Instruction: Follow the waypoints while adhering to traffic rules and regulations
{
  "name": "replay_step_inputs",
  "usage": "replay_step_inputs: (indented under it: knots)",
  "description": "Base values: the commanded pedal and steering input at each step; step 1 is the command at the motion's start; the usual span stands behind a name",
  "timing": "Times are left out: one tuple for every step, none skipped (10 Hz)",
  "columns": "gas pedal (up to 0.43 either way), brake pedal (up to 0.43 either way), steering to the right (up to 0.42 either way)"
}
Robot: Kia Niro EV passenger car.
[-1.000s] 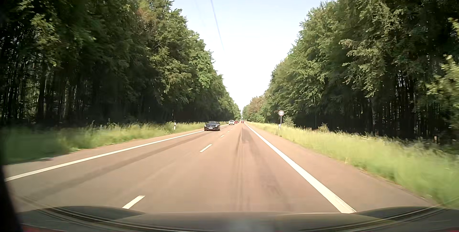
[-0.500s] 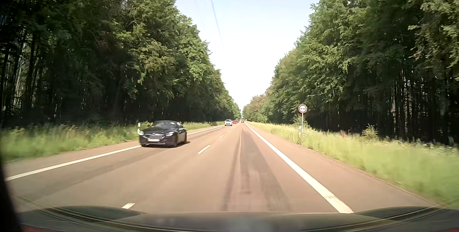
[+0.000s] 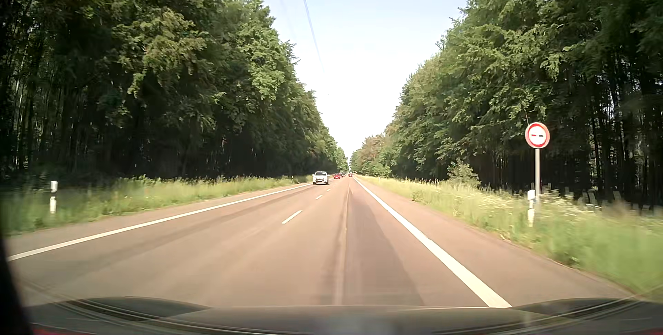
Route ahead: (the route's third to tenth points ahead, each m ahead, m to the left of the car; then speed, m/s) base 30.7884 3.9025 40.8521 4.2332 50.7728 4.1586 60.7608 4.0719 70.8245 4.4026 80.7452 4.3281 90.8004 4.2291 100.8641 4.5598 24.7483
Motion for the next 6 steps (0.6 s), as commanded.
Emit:
replay_step_inputs:
  knots:
    - [0.138, 0.03, 0.002]
    - [0.138, 0.03, 0.002]
    - [0.138, 0.03, 0.002]
    - [0.138, 0.03, 0.002]
    - [0.138, 0.03, 0.002]
    - [0.138, 0.03, 0.002]
